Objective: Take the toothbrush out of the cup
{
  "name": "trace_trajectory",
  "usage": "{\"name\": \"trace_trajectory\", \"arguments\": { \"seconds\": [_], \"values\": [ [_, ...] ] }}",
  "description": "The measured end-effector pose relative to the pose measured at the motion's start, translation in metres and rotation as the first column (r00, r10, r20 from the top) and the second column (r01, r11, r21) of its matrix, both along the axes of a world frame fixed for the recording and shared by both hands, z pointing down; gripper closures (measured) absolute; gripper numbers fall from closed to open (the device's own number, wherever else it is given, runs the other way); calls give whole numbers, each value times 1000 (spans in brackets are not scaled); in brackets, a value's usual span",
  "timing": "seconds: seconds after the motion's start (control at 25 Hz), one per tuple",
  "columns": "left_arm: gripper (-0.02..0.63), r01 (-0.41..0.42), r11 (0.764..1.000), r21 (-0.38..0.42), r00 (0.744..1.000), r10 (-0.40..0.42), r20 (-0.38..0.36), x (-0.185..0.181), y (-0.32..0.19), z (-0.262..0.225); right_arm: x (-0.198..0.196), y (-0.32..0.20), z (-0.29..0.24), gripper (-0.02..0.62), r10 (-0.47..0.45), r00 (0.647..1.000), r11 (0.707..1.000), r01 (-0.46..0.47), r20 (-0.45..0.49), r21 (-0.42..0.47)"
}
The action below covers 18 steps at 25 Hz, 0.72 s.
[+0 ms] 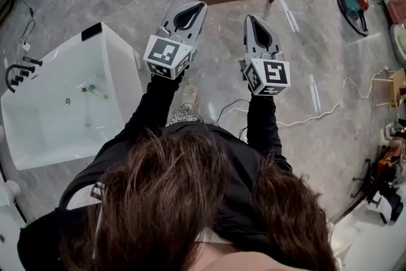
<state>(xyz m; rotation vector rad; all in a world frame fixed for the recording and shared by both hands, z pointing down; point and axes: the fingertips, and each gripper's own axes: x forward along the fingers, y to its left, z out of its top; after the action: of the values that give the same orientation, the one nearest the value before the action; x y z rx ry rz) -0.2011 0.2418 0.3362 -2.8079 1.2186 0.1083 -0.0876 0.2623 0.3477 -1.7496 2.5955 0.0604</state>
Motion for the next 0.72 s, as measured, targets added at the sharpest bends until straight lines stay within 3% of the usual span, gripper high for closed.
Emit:
{"name": "trace_trajectory", "arguments": {
  "seconds": [0.36, 0.72],
  "values": [
    [598, -46, 999, 5, 999, 46, 8, -2, -81, -7, -12, -79, -7, 591, 19, 1000, 1000, -19, 3, 4],
    [598, -39, 999, 6, 999, 39, 8, -23, -149, -8, -29, -146, -9, 591, 20, 1000, 1000, -20, 0, 11]
  ]
}}
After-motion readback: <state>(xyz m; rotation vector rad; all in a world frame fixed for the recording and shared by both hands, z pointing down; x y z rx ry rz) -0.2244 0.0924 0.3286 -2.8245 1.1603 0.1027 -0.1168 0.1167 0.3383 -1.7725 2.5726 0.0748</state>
